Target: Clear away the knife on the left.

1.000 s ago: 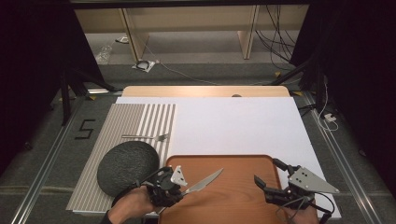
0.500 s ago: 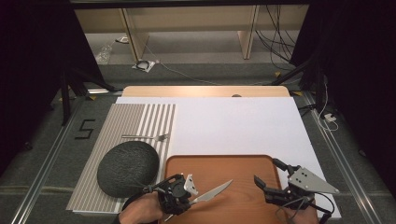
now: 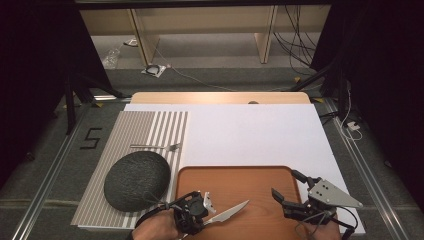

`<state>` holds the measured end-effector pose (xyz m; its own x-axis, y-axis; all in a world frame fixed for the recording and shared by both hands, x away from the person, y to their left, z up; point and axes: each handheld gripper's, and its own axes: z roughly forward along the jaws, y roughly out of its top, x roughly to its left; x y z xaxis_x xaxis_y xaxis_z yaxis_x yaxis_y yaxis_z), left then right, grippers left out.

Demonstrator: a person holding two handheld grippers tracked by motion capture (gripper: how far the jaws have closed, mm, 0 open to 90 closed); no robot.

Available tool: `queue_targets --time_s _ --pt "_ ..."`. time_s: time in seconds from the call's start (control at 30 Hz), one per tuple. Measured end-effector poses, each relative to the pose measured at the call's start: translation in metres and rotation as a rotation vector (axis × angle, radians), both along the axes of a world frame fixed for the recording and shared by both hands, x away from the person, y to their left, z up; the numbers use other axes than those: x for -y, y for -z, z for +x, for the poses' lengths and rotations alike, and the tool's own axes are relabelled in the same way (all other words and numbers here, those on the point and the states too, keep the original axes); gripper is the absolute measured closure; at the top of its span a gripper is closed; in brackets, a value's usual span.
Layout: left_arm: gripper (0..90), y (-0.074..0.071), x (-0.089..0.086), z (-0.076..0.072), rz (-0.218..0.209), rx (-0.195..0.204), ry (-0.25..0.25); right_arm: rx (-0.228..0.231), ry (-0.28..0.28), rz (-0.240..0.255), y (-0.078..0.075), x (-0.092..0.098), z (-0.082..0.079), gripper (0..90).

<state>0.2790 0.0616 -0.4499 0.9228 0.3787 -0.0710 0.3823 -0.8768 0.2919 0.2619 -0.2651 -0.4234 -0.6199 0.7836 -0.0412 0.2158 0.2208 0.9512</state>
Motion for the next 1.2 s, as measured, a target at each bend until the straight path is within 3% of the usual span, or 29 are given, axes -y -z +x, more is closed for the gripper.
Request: queue_targets --time_s 0.27,0.43,0.5,0.6,0.73,0.83,0.93,1.2 --pt "79.4 0.004 -0.002 0.001 0.035 -0.014 0.005 0.003 -0.003 0.005 0.000 0.000 0.000 17.6" --pt "78.8 0.006 -0.003 0.000 0.026 -0.026 0.006 0.000 -0.003 0.003 0.000 0.000 0.000 17.6" --pt "75.5 0.005 -0.002 -0.001 -0.001 -0.020 -0.014 0.000 -0.003 0.003 0.000 0.000 0.000 17.6" --pt "59.3 0.000 -0.002 -0.002 -0.020 0.000 -0.009 0.001 -0.004 0.002 0.000 0.000 0.000 17.6" --pt "55.1 -0.006 0.000 -0.005 -0.075 0.044 -0.011 0.001 -0.003 0.003 0.000 0.000 0.000 17.6" --pt "58.4 -0.008 0.001 -0.006 -0.096 0.076 0.003 0.003 -0.003 0.003 0.000 0.000 0.000 17.6" --pt "69.2 -0.010 0.002 -0.008 -0.120 0.109 0.029 0.000 -0.004 0.001 0.000 0.000 0.000 17.6" --pt "85.9 -0.007 0.010 -0.014 -0.150 0.135 0.064 0.004 -0.003 0.005 0.000 -0.001 0.000 17.7"
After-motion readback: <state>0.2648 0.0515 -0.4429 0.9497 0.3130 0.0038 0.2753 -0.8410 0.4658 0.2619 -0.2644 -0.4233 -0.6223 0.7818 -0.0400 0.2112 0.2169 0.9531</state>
